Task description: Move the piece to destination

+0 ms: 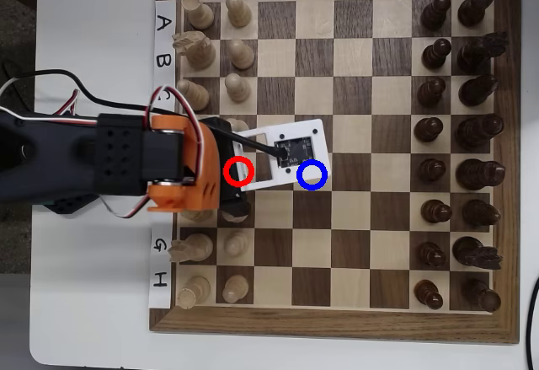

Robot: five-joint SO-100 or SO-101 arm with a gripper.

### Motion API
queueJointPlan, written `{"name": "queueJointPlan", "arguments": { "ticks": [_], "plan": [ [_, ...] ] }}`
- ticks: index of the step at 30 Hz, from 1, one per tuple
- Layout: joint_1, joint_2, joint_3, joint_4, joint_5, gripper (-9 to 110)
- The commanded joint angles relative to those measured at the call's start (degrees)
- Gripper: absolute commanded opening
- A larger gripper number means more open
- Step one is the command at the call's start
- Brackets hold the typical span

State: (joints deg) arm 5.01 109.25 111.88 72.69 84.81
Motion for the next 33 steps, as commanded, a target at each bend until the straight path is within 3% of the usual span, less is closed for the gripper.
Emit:
{"name": "queueJointPlan", "arguments": {
  "ticks": [1,16,33],
  "plan": [
    [-1.14,4.04,-0.18,-0.09,-0.26,23],
    [-2.99,9.93,-2.55,8.79,0.09,20],
    [-1.05,5.10,-1.67,7.56,0.00,18]
  ]
}}
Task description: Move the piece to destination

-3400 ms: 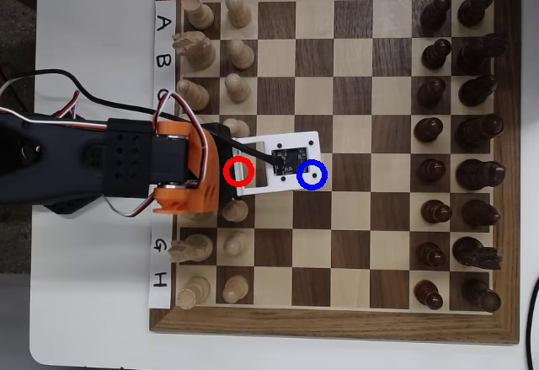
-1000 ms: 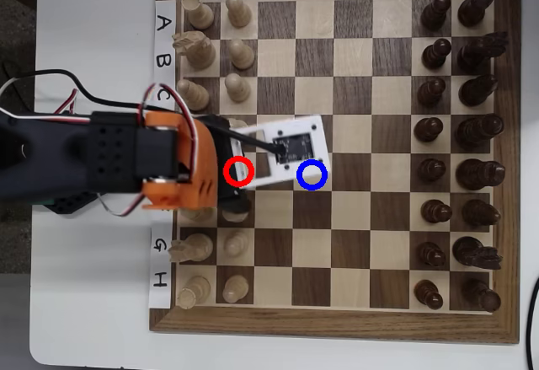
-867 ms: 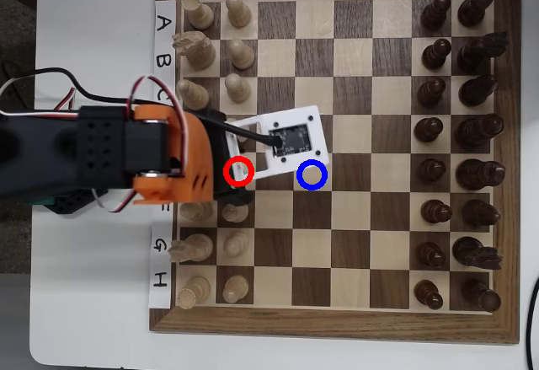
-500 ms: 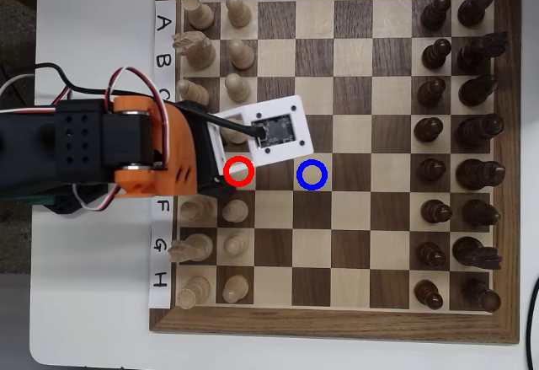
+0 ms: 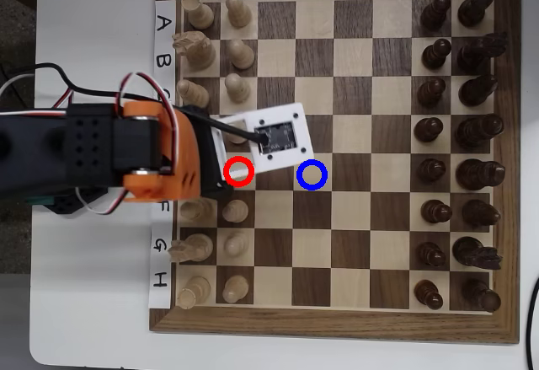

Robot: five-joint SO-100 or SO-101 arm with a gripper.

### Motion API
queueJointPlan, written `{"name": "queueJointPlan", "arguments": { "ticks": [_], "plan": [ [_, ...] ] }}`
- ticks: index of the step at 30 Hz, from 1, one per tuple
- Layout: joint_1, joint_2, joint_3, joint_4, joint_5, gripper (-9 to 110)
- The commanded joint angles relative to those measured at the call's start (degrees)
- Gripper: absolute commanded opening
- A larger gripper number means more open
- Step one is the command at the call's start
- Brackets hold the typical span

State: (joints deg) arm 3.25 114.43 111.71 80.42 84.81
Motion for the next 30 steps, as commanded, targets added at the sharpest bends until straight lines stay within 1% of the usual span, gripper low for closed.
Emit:
{"name": "queueJointPlan", "arguments": {
  "ticks": [1,16,30],
  "plan": [
    [1.05,-0.18,-1.32,-0.26,0.00,18],
    [2.90,-1.67,0.53,1.23,0.35,17],
    [3.96,-1.93,4.13,-1.49,0.62,16]
  ]
}}
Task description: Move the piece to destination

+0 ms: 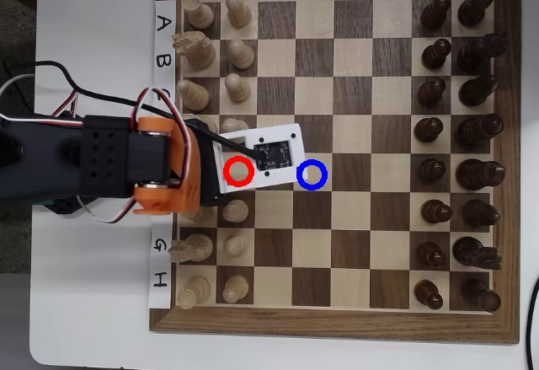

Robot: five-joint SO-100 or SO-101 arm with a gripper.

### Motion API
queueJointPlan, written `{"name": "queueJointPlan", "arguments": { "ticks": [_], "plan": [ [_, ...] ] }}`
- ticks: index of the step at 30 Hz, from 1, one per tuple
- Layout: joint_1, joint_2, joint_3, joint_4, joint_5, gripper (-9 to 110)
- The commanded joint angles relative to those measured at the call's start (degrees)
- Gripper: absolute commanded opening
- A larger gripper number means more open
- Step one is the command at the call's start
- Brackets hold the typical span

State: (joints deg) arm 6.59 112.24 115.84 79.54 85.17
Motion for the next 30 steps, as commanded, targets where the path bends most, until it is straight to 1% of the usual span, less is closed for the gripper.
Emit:
{"name": "queueJointPlan", "arguments": {
  "ticks": [1,30],
  "plan": [
    [0.79,0.26,0.09,-0.79,0.18,16],
    [3.25,-0.97,3.60,-5.89,-0.09,13]
  ]
}}
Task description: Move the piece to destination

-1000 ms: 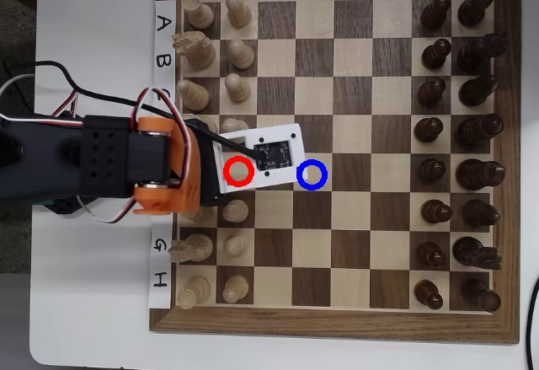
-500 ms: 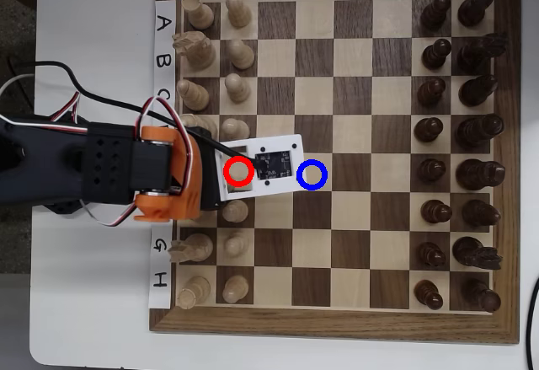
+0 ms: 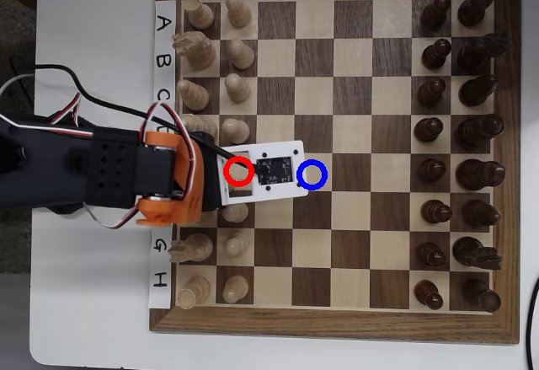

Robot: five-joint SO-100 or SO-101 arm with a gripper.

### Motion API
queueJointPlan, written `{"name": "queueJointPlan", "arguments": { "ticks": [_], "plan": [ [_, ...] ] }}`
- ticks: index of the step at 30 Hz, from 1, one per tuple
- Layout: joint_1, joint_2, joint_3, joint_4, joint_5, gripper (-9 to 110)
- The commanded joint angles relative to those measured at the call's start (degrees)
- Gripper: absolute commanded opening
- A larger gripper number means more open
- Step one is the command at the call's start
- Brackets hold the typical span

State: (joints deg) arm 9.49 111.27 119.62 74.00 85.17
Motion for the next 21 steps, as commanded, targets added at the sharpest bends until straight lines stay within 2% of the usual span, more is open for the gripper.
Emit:
{"name": "queueJointPlan", "arguments": {
  "ticks": [1,21],
  "plan": [
    [0.44,-0.09,-0.18,-0.35,-0.09,12],
    [1.05,-0.35,-0.62,-0.35,0.44,4]
  ]
}}
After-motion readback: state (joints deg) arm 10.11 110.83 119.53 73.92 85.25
